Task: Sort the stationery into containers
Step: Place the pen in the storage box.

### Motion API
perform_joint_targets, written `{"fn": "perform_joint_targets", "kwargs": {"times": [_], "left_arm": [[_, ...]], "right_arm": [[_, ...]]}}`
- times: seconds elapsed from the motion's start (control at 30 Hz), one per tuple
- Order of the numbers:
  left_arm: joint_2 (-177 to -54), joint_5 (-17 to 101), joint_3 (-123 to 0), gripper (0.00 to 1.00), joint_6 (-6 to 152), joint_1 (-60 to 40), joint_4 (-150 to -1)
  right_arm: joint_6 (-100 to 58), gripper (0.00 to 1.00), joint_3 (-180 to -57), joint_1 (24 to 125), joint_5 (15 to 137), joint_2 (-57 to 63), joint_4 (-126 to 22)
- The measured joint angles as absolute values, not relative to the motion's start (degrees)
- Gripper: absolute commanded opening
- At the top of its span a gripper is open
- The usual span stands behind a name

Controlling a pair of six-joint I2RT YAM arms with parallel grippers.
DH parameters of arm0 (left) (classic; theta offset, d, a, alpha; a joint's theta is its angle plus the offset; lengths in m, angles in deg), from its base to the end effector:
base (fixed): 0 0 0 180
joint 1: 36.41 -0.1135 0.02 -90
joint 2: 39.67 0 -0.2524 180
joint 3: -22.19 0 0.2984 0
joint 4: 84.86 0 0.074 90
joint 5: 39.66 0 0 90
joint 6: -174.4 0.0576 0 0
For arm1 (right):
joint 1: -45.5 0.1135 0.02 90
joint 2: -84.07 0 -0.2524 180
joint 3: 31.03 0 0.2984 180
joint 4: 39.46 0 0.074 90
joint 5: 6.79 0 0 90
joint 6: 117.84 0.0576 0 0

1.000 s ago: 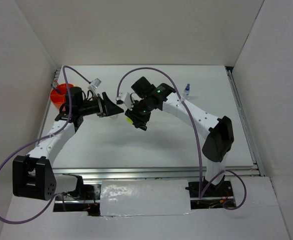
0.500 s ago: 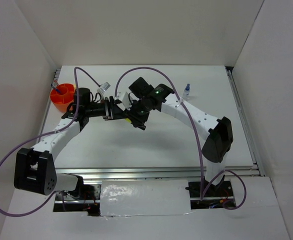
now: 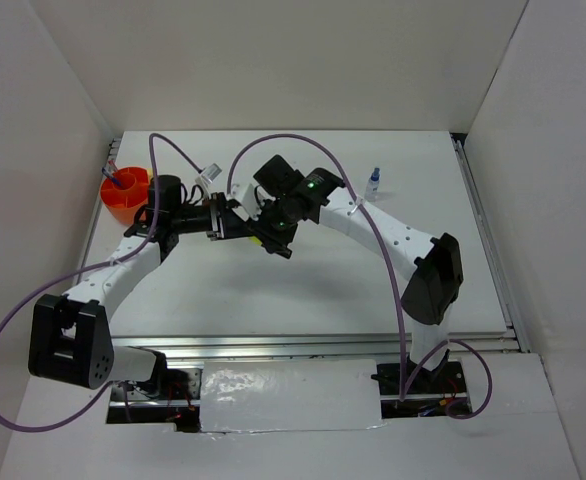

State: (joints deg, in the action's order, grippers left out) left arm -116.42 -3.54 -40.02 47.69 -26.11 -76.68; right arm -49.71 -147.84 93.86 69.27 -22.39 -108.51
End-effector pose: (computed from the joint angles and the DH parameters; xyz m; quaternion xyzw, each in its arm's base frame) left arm 0.3366 -0.1085 0.2426 0.0748 0.7799 -0.5429 0.3024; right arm 0.2903 0.3474 0.2982 -0.5766 0.7630 0.1751 0.2339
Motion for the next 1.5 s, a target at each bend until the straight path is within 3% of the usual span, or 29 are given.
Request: {"fn": "perform_joint_targets", "kwargs": {"times": [0.03,0.1,0.13,0.2,0.47,0.67,0.93,1.13,1.5], "left_arm": [[-116.42,-3.65,-40.02,0.04,47.61,-26.13,-76.82],[-116.42,-3.78,-40.02,0.0,47.24,-26.46,-77.14],[-116.42,-3.85,-40.02,0.0,47.0,-26.85,-77.14],[-116.42,-3.85,-40.02,0.0,47.1,-28.03,-76.38],[-116.42,-2.06,-44.35,0.0,55.17,-39.05,-64.29],[-118.43,5.4,-60.13,0.0,71.28,-53.28,-45.95],[-123.18,17.42,-71.61,0.0,85.38,-70.91,-35.92],[-134.08,21.83,-83.34,0.01,87.65,-74.59,-34.46],[-141.97,23.45,-88.57,0.03,86.43,-75.33,-44.69]], "right_arm": [[-49.69,0.24,-148.11,93.88,69.38,-22.48,-108.69],[-49.62,0.52,-148.59,93.9,69.49,-22.72,-108.91],[-49.25,0.75,-148.78,93.9,69.45,-22.82,-108.89],[-48.75,1.0,-148.96,93.9,69.49,-22.91,-108.29],[-49.05,1.0,-148.65,93.68,69.51,-22.67,-107.73],[-49.05,1.0,-145.64,91.94,69.32,-20.73,-107.66],[-48.7,1.0,-142.38,88.99,68.77,-19.42,-107.27],[-48.72,1.0,-142.38,88.2,67.88,-19.42,-107.09],[-48.77,1.0,-141.42,87.35,66.54,-19.42,-106.13]]}}
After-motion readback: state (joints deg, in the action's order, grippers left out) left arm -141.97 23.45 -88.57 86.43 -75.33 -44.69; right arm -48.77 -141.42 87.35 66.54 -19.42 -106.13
